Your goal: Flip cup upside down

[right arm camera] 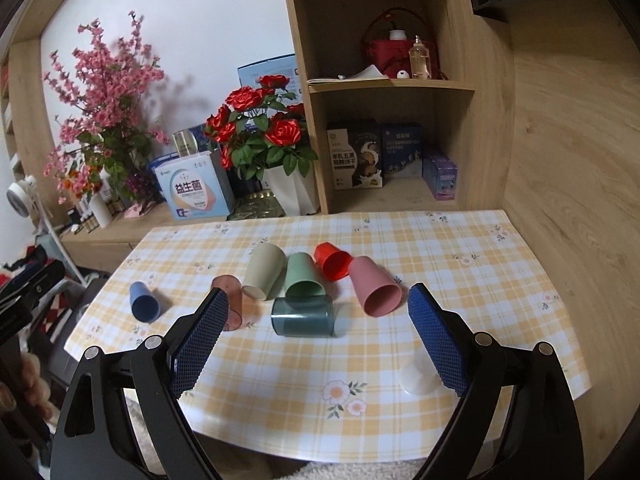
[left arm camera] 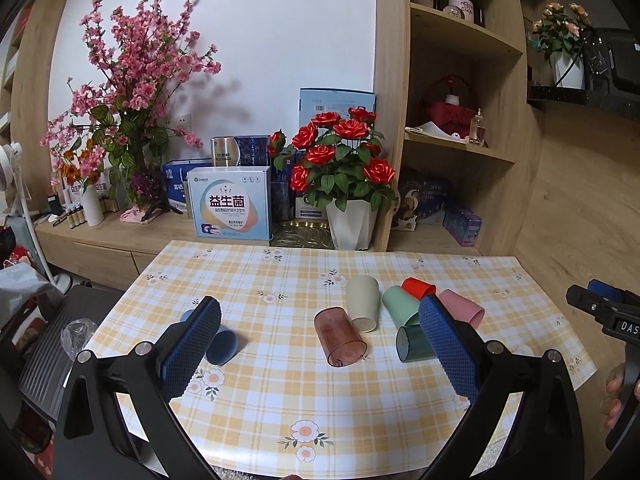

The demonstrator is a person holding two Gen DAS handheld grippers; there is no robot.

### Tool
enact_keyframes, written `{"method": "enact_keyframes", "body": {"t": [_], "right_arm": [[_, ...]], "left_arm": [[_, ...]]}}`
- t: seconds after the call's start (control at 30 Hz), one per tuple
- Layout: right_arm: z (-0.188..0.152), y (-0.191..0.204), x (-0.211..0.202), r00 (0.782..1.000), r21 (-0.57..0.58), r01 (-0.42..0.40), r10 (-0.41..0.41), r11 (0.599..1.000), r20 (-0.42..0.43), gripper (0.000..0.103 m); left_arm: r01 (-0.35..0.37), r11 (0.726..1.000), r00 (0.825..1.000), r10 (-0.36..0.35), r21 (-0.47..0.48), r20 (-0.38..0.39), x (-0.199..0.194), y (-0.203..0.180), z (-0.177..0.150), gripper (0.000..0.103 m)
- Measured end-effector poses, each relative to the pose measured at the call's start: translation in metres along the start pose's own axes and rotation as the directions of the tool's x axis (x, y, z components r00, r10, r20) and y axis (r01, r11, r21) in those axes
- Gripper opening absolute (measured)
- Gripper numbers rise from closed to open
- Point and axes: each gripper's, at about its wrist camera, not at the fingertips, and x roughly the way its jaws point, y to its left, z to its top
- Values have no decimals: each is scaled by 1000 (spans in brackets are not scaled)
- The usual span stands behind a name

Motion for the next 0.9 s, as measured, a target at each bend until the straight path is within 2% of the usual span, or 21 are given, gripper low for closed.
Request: {"method": "enact_keyframes", "body": {"t": [0.9], "right_arm": [[-1,1,3,1000,-7,5,-5,1000,-8,88]], "left_arm": [[-5,1000,1000,6,6,-21,5,0,-4,97]]}}
